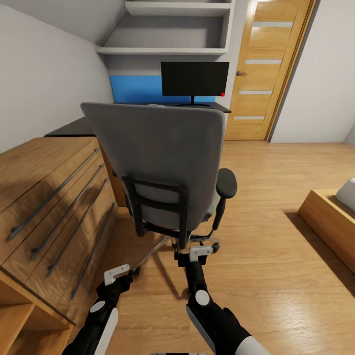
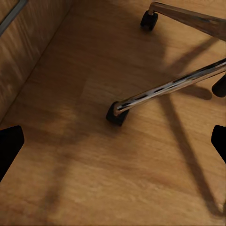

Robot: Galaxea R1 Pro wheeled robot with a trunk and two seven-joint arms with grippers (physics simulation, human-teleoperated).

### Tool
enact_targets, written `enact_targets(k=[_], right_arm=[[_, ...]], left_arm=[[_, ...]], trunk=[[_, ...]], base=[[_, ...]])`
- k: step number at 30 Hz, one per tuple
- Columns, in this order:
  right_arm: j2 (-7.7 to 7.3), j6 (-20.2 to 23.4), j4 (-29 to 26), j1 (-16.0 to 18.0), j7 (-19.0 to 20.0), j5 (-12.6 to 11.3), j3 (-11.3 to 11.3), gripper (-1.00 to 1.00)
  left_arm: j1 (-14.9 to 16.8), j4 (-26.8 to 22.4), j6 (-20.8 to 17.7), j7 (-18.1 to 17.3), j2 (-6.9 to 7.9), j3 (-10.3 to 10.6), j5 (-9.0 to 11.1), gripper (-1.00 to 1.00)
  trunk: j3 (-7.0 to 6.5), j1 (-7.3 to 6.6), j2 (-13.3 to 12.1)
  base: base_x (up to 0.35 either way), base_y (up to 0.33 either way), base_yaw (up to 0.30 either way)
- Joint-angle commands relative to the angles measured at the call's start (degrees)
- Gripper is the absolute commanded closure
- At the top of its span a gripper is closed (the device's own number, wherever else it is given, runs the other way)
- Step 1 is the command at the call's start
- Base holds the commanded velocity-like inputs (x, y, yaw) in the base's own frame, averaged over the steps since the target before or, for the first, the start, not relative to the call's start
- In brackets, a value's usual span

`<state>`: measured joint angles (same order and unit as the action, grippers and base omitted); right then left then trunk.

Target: In the bedroom, organize the workspace by keeping the computer under the desk, ensuring the monitor is on the desk, placing the keyboard on the desk next to the monitor, placing the mouse on the desk next to the keyboard, moving the folder from the swivel chair onto the desk next to the mouse, stacking the notebook on top of the folder with the pen on top of the notebook, and positioning the swivel chair next to the desk.

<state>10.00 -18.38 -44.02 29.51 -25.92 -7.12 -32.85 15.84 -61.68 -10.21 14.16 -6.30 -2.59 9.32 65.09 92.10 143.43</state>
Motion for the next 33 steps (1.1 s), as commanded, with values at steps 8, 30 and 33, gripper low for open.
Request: enact_targets(k=[8, 30, 33], right_arm=[[0.0, -0.42, 0.07, 0.1, -0.21, -0.61, -0.2, -1.0], [-0.32, -0.51, -0.1, 0.09, -0.27, -0.86, 2.96, -1.0], [-0.33, -0.51, -0.1, 0.08, -0.27, -0.87, 3.03, -1.0]], left_arm=[[-0.01, -0.1, -0.24, 0.16, -0.02, -0.04, 0.52, -1.0], [-0.01, -0.1, -0.24, 0.16, -0.02, -0.04, 0.52, -1.0], [0.0, -0.1, -0.24, 0.16, -0.02, -0.05, 0.52, -1.0]], trunk=[[0.05, -0.01, 0.02], [0.05, -0.01, 0.02], [0.05, -0.01, 0.02]], base=[[0.004, -0.002, 0.0], [0.0, -0.092, 0.0], [0.0, -0.143, 0.0]])
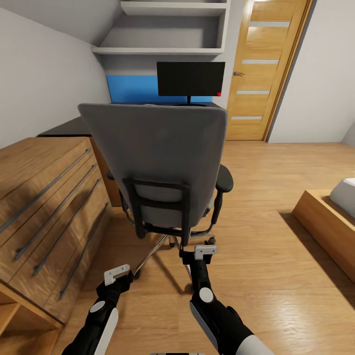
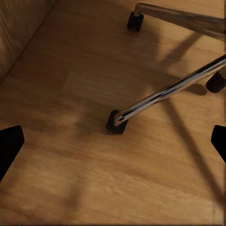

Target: In the bedroom, organize the workspace by keeping the computer under the desk, ensuring the monitor is on the desk, placing the keyboard on the desk next to the monitor, placing the mouse on the desk next to the keyboard, moving the folder from the swivel chair onto the desk next to the mouse, stacking the notebook on top of the folder with the pen on top of the notebook, and positioning the swivel chair next to the desk.

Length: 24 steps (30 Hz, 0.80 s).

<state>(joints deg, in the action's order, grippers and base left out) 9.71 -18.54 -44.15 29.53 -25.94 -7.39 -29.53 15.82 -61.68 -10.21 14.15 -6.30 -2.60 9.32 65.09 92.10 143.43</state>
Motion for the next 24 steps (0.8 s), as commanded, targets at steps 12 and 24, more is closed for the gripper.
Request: enact_targets(k=[12, 24], right_arm=[[-0.12, -0.38, 0.03, 0.06, -0.25, -0.59, -0.22, -1.0], [-0.13, -0.62, -0.04, 0.04, -0.25, -0.55, -0.18, -1.0]], left_arm=[[0.0, -0.18, -0.25, 0.17, -0.01, -0.05, 0.52, -1.0], [0.0, -0.19, -0.25, 0.17, -0.01, -0.06, 0.52, -1.0]], trunk=[[0.05, -0.01, 0.02], [0.05, -0.01, 0.02]], base=[[0.0, -0.075, 0.0], [0.0, -0.15, 0.0]])
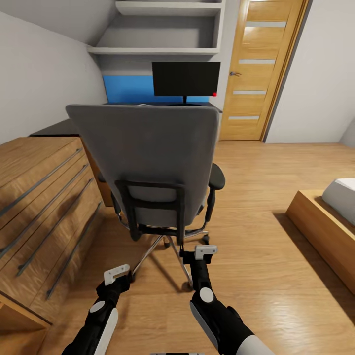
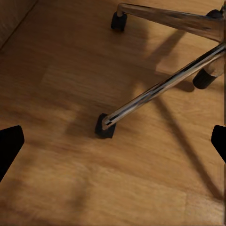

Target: In the bedroom, organize the workspace by keeping the computer under the desk, ensuring the monitor is on the desk, placing the keyboard on the desk next to the monitor, placing the mouse on the desk next to the keyboard, moving the folder from the swivel chair onto the desk next to the mouse, stacking the notebook on top of the folder with the pen on top of the notebook, and positioning the swivel chair next to the desk.

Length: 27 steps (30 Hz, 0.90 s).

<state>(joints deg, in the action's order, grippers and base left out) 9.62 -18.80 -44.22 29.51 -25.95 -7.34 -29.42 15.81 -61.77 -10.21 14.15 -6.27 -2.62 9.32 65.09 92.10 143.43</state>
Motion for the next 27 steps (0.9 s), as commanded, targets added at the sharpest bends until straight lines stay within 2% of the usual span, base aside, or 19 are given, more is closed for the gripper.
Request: enact_targets(k=[1, 13, 19, 27], right_arm=[[-0.04, -0.36, 0.03, 0.07, -0.25, -0.6, -0.29, -1.0], [-0.04, -0.36, 0.01, 0.08, -0.25, -0.59, -0.28, -1.0], [-0.04, -0.36, 0.01, 0.09, -0.25, -0.57, -0.29, -1.0], [-0.04, -0.36, 0.03, 0.09, -0.25, -0.57, -0.29, -1.0]], left_arm=[[0.01, -0.1, -0.25, 0.17, -0.04, -0.04, 0.52, -1.0], [0.01, -0.1, -0.25, 0.17, 0.01, -0.07, 0.52, -1.0], [0.01, -0.1, -0.25, 0.17, 0.01, -0.07, 0.52, -1.0], [0.01, -0.1, -0.25, 0.22, 0.03, -0.11, 0.52, -1.0]], trunk=[[0.05, -0.01, 0.02], [0.05, -0.01, 0.02], [0.05, -0.01, 0.02], [0.05, -0.01, 0.02]], base=[[0.0, -0.09, 0.0], [0.062, -0.01, 0.0], [0.176, 0.154, 0.0], [-0.041, 0.206, 0.0]])
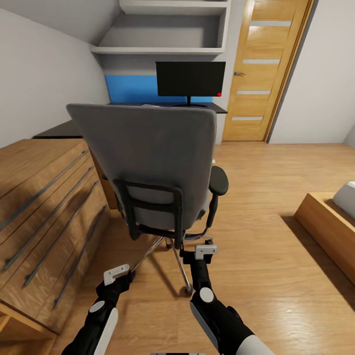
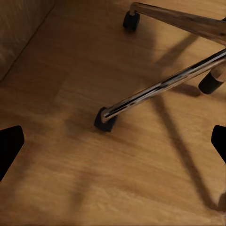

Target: In the bedroom, organize the workspace by keeping the computer under the desk, ensuring the monitor is on the desk, placing the keyboard on the desk next to the monitor, placing the mouse on the desk next to the keyboard, moving the folder from the swivel chair onto the desk next to the mouse, stacking the notebook on top of the folder with the pen on top of the notebook, and positioning the swivel chair next to the desk.

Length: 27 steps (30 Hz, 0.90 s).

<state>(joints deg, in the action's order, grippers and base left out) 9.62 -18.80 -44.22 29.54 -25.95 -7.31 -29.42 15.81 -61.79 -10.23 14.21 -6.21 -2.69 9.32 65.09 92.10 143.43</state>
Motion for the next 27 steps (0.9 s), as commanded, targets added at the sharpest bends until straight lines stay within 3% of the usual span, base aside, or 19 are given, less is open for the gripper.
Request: enact_targets(k=[1, 12, 27], right_arm=[[-0.04, -0.36, 0.03, 0.07, -0.25, -0.6, -0.29, -1.0], [-0.04, -0.36, 0.02, 0.05, -0.25, -0.6, -0.29, -1.0], [-0.04, -0.36, 0.04, 0.05, -0.25, -0.6, -0.29, -1.0]], left_arm=[[0.01, -0.09, -0.23, 0.19, -0.04, -0.04, 0.52, -1.0], [0.01, -0.09, -0.23, 0.15, -0.06, -0.02, 0.54, -1.0], [0.01, -0.09, -0.23, 0.15, -0.07, -0.01, 0.61, -1.0]], trunk=[[0.05, -0.02, 0.02], [0.05, -0.02, 0.02], [0.05, -0.02, 0.02]], base=[[-0.02, 0.055, 0.0], [-0.153, 0.042, 0.0], [-0.12, 0.162, 0.0]])
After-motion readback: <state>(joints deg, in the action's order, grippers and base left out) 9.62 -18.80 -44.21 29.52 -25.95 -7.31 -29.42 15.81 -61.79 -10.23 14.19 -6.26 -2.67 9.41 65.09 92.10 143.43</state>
